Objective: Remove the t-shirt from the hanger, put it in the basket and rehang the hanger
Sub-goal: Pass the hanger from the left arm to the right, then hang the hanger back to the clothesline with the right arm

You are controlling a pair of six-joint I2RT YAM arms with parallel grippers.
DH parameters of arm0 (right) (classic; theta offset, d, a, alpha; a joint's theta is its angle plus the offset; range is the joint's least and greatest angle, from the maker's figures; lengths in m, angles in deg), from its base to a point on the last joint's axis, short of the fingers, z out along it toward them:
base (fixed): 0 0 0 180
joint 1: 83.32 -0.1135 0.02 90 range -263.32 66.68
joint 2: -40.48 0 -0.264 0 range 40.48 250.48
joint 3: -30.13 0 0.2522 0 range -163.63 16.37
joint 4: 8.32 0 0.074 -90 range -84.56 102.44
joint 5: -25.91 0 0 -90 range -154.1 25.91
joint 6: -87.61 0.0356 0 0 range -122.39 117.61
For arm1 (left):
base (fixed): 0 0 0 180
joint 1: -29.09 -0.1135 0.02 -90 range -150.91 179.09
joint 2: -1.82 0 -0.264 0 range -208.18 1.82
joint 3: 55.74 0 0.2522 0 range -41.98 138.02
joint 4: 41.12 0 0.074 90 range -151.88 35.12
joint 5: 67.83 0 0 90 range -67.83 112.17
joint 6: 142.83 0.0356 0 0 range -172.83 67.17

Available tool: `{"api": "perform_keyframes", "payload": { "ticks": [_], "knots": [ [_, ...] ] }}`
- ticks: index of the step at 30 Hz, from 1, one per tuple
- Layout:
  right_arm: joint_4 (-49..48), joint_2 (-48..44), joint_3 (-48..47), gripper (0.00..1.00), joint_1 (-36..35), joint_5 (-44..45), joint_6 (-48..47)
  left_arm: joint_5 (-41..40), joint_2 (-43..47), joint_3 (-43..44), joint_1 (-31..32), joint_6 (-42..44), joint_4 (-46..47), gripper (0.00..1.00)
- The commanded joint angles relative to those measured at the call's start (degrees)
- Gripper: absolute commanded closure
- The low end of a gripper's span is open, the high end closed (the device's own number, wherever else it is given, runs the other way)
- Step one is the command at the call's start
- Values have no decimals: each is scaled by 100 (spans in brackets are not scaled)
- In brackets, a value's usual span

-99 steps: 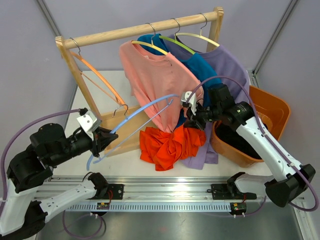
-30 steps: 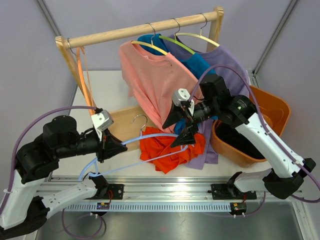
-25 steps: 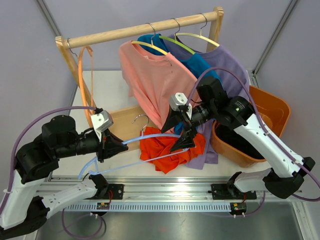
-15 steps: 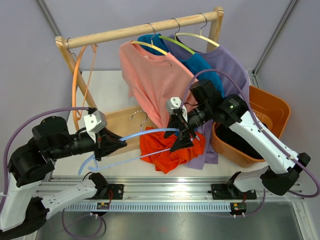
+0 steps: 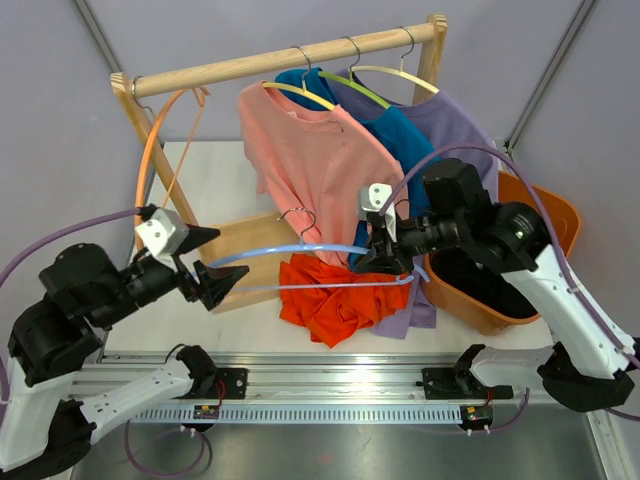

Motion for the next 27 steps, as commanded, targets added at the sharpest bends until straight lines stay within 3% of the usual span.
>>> {"api": "perform_keyframes", "payload": {
  "ticks": [1, 5, 9, 19, 27],
  "knots": [
    [-246, -376, -270, 100, -49, 1712, 662, -1378, 320, 278, -16, -27, 602, 12],
    [-350, -166, -550, 100, -49, 2736, 1102, -1958, 338, 699, -16, -308, 234, 1],
    [-509, 466, -1330, 100, -40, 3571, 1524, -2354, 285, 902, -16, -589, -381, 1],
    [-588, 2224, -3793, 100, -321, 5224, 2052, -2460, 821, 401, -16, -1257, -497, 1],
    [-1063, 2665, -4278, 100, -769, 5787, 1850, -2548, 1217, 59, -16, -1398, -401, 1]
  ]
}}
